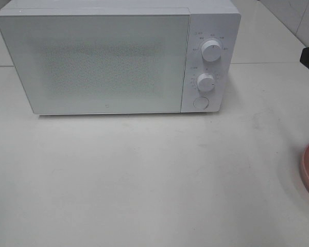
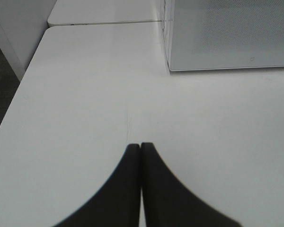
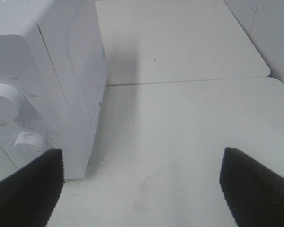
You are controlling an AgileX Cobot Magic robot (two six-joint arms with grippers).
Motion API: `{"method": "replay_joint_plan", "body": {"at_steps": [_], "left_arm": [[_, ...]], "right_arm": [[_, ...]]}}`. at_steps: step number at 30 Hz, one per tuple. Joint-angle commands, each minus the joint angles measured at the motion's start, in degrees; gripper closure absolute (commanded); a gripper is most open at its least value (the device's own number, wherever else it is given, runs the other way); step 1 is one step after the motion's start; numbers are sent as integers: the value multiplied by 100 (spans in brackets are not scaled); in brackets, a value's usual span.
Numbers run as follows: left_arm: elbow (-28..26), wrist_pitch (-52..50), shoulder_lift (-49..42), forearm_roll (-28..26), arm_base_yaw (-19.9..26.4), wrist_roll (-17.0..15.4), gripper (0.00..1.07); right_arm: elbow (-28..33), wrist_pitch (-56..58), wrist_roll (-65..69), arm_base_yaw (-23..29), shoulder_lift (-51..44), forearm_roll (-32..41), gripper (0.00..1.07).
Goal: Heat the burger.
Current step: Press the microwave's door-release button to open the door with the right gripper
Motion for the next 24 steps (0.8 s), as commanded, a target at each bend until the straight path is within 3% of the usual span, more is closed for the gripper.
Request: {"method": "replay_joint_plan", "body": {"at_steps": [1, 14, 19, 24], "left_arm": [[11, -34, -149, 0, 11, -6, 106], [11, -34, -149, 0, 11, -6, 106], [11, -34, -149, 0, 11, -6, 106], [11, -34, -149, 0, 11, -6, 106]], "right_arm": [[252, -579, -378, 115, -17, 321, 23], [957, -1822, -1610, 1089, 17, 1874, 26], [1077, -2177, -1965, 1558, 435, 2389, 27], [1077, -2813, -2498, 2349, 1037, 3289, 27]]}}
